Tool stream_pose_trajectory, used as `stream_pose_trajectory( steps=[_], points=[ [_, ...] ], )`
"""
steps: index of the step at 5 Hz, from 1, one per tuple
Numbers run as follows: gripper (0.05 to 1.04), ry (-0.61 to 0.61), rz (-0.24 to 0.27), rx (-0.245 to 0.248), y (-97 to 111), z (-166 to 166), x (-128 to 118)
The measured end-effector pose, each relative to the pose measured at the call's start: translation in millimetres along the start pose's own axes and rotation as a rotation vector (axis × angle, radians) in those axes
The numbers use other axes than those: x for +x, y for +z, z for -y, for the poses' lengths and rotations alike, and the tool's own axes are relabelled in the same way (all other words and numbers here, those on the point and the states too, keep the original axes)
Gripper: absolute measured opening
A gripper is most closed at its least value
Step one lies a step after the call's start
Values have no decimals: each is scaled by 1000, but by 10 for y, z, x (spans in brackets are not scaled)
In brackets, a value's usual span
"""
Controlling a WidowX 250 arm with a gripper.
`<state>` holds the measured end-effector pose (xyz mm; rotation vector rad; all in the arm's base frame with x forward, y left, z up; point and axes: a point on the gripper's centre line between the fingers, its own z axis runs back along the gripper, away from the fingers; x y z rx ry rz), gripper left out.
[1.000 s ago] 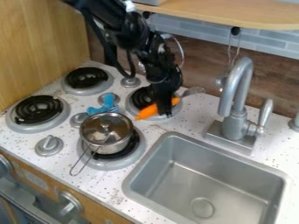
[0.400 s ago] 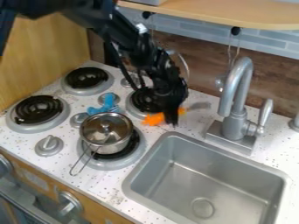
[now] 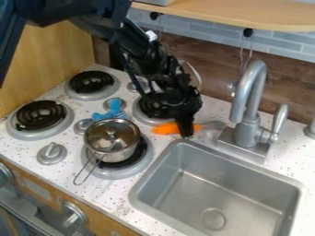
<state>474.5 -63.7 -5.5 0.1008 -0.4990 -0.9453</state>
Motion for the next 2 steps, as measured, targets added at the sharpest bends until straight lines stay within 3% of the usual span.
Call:
stream_pose_trajectory(
  steps=[1, 2],
  points=[
    [951, 8, -21, 14, 8, -21, -34],
    [982, 9, -41, 42, 90, 14, -127]
  ],
)
